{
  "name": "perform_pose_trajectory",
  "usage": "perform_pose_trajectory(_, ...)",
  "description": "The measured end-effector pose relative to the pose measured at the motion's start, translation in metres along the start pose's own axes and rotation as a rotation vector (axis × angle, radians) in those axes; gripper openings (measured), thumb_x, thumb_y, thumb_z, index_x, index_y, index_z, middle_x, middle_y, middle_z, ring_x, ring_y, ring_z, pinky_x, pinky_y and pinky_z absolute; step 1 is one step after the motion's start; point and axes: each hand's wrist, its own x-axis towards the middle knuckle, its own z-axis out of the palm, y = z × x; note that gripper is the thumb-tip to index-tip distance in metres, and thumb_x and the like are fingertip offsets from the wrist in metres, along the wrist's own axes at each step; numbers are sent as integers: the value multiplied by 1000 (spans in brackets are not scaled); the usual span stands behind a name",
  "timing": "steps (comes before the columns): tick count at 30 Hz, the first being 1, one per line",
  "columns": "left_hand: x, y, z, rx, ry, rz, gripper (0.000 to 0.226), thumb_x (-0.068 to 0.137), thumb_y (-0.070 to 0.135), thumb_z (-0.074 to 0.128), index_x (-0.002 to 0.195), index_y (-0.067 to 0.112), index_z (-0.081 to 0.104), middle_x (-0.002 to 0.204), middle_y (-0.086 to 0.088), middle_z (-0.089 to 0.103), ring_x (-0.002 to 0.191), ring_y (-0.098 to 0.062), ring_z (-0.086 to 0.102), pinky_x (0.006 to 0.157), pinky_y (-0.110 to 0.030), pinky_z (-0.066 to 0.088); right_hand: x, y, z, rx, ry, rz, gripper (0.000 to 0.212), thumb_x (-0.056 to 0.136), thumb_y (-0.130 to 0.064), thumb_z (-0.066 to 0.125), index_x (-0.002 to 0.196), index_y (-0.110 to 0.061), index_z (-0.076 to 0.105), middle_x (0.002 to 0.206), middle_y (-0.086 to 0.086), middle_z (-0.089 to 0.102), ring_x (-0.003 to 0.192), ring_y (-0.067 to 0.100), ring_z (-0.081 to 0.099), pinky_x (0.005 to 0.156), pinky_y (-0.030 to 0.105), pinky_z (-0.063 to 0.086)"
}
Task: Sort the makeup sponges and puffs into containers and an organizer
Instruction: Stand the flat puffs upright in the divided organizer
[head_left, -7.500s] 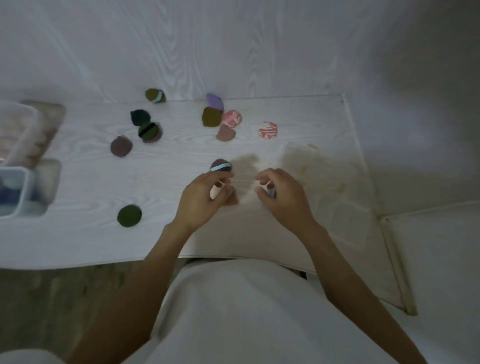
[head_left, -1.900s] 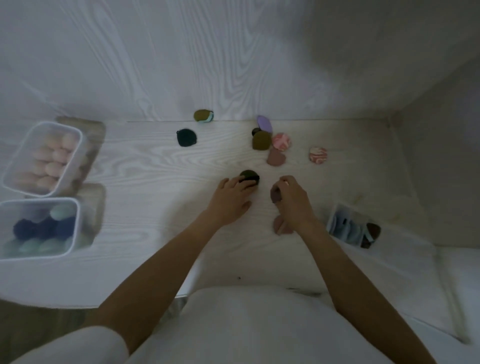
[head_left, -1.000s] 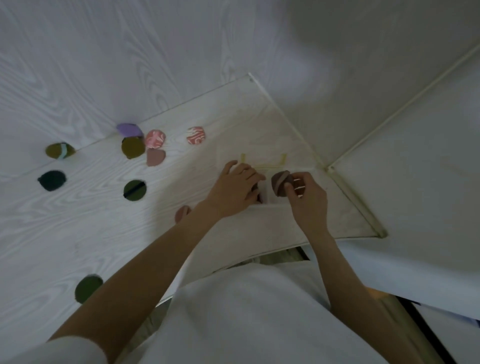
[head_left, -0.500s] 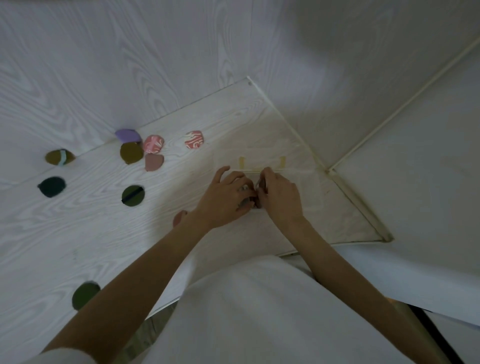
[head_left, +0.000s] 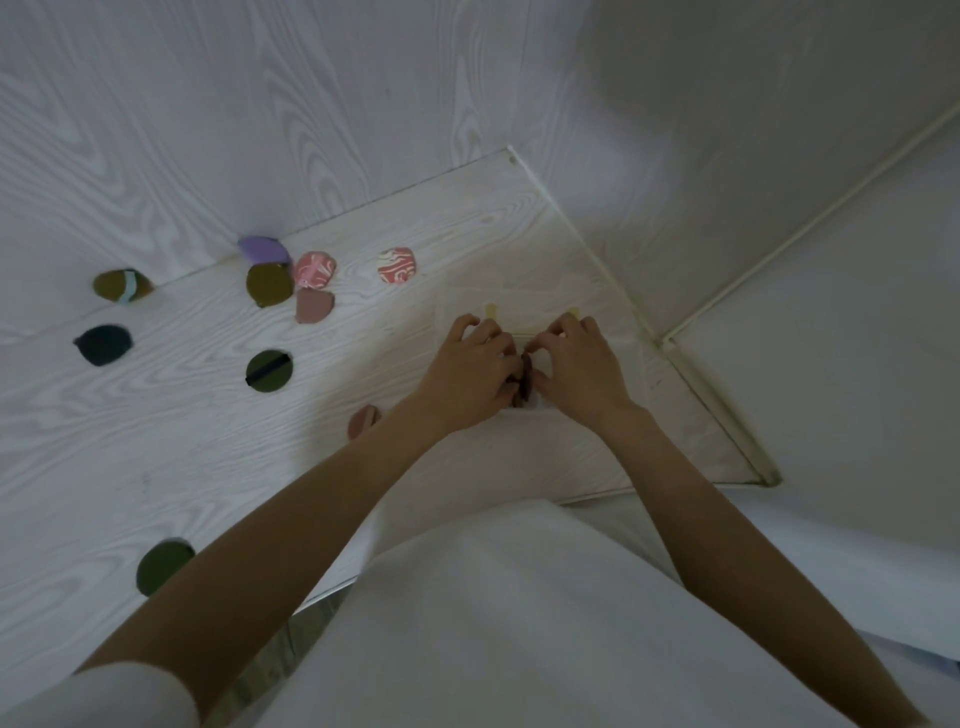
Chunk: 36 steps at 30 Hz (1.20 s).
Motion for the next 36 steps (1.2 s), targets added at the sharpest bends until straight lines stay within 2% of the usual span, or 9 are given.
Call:
perform_pose_trajectory(2, 6, 0, -3, -4, -23, -12, 18, 67, 31, 72, 72, 14, 69, 74, -4, 65, 79, -28, 59, 83, -39, 27, -2, -2, 2, -13, 41, 23, 28, 86, -22, 60, 111, -11, 63, 110, 13, 53, 103, 30, 44, 84, 35, 40)
perform_pose_trajectory(7, 11, -2, -8, -36, -138, -54, 33, 65, 51, 69, 79, 21, 71, 79, -1, 66, 82, -27, 58, 81, -41, 36, -3, -7, 8, -99, 71, 26, 19, 85, -20, 57, 96, -9, 68, 103, 14, 53, 97, 30, 45, 77, 37, 42)
perform_pose_trajectory(14, 15, 1, -6, 2, -115, -93, 23, 70, 37, 64, 72, 15, 70, 72, -2, 68, 74, -27, 60, 75, -38, 40, -14, -3, 12, -87, 153, -61, 14, 76, -18, 64, 66, -11, 69, 85, 11, 55, 78, 30, 48, 59, 35, 39)
perform_pose_trajectory(16, 11, 0, -1, -26, -60, -93, 20, 71, 35, 67, 77, 15, 69, 76, -2, 70, 76, -26, 62, 79, -38, 35, -19, -1, 15, -64, 153, -50, 16, 78, -20, 63, 67, -12, 70, 85, 11, 55, 76, 28, 47, 59, 35, 40)
perform_pose_trajectory(20, 1, -1, 3, -69, -9, -68, 29, 79, 38, 47, 84, 19, 68, 81, 2, 70, 81, -23, 62, 80, -34, 27, -16, 3, 18, -19, 145, -20, 15, 82, -20, 61, 78, -10, 72, 92, 12, 56, 83, 28, 47, 66, 38, 45)
perform_pose_trajectory(23, -6, 0, 5, -101, 4, -42, 30, 82, 36, 43, 89, 19, 67, 86, 2, 69, 84, -23, 59, 79, -33, 30, -15, 5, 13, 32, 96, -40, 16, 86, -19, 59, 89, -10, 72, 103, 12, 55, 93, 28, 46, 76, 33, 42)
perform_pose_trajectory(26, -10, 2, 4, -187, 58, -61, 26, 85, 30, 46, 91, 16, 67, 88, 0, 68, 85, -24, 59, 74, -34, 40, -17, 5, 6, 88, 122, -76, 15, 87, -15, 60, 91, -8, 72, 103, 15, 57, 94, 30, 48, 77, 33, 40)
perform_pose_trajectory(32, -45, -13, -17, -316, 300, -272, 22, 87, 25, 53, 100, 14, 68, 93, -1, 69, 81, -19, 57, 71, -27, 45, -7, -18, -12, 175, 234, -183, 16, 87, -19, 57, 97, -14, 68, 89, 6, 63, 80, 26, 58, 63, 32, 46)
perform_pose_trajectory(36, -98, -38, -33, -425, 353, -654, 23, 90, 30, 50, 104, 21, 66, 89, 7, 67, 76, -11, 58, 65, -27, 48, 20, -64, -23, 198, 128, -367, 19, 89, -18, 56, 105, -19, 66, 90, 2, 66, 78, 21, 61, 65, 32, 50)
